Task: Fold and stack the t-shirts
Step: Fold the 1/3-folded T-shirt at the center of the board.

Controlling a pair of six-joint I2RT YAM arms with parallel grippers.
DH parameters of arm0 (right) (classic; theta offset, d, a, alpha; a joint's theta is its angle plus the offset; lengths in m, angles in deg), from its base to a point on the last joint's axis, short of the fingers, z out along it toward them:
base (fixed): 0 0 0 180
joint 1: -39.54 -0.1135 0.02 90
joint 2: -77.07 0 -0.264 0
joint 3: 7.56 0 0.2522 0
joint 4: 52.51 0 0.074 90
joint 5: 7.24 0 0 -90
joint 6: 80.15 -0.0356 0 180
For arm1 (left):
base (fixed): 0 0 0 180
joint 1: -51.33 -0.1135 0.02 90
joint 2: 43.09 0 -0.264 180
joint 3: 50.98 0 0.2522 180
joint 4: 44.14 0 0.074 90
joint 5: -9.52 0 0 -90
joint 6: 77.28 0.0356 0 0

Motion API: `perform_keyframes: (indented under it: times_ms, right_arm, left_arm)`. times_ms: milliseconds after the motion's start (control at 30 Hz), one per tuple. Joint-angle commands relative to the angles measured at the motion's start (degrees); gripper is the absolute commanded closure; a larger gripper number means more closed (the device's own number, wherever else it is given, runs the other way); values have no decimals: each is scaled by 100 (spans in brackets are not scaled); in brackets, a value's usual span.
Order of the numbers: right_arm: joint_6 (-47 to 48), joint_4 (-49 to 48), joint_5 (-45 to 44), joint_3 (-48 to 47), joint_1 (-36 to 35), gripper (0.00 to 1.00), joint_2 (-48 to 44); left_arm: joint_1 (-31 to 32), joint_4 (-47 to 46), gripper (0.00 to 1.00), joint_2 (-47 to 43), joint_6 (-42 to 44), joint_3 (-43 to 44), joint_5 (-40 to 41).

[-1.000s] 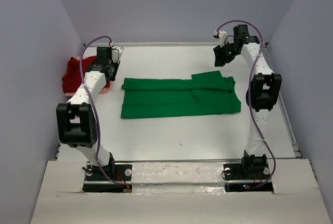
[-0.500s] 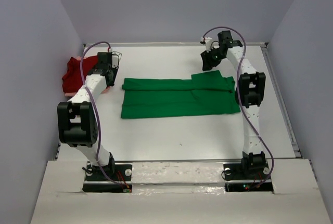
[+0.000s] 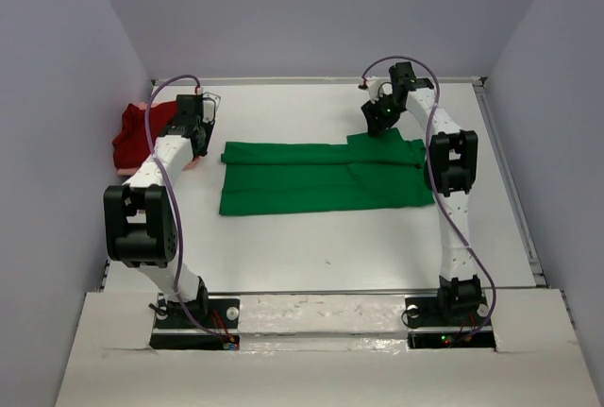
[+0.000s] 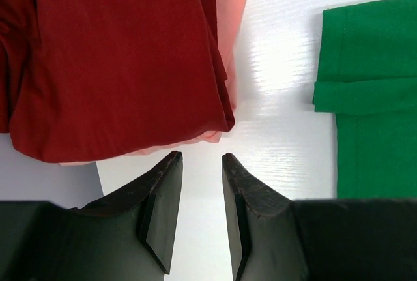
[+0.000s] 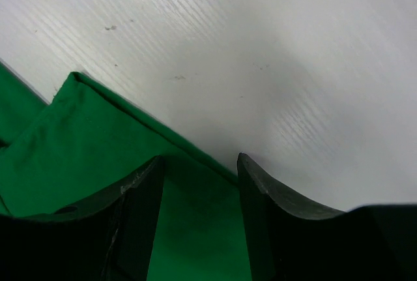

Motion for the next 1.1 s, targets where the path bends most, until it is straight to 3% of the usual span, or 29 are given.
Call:
perform_keyframes:
  times_ms: [0, 233, 400, 433, 567, 1067]
  right_arm:
    - [216, -66, -309, 134, -31, 46, -229]
    - [331, -48, -547, 425, -31, 52, -335]
    - [392, 31, -617, 521, -31, 72, -379]
    - [401, 57, -634, 556, -31, 82, -396]
    - [480, 118, -608, 715, -31, 100, -581]
    - [550, 408, -582, 996, -31, 100, -1257]
  left_arm:
    - [-39, -92, 57, -279, -29, -39, 27]
    - [-39, -83, 57, -252, -47, -22, -8]
    - [-39, -83, 57, -261, -12, -30, -26]
    - [-39, -92, 57, -244, 6, -31, -9]
    - [-39, -127, 57, -173, 32, -83, 71]
    - [-48, -31, 57, -147, 6, 84, 35]
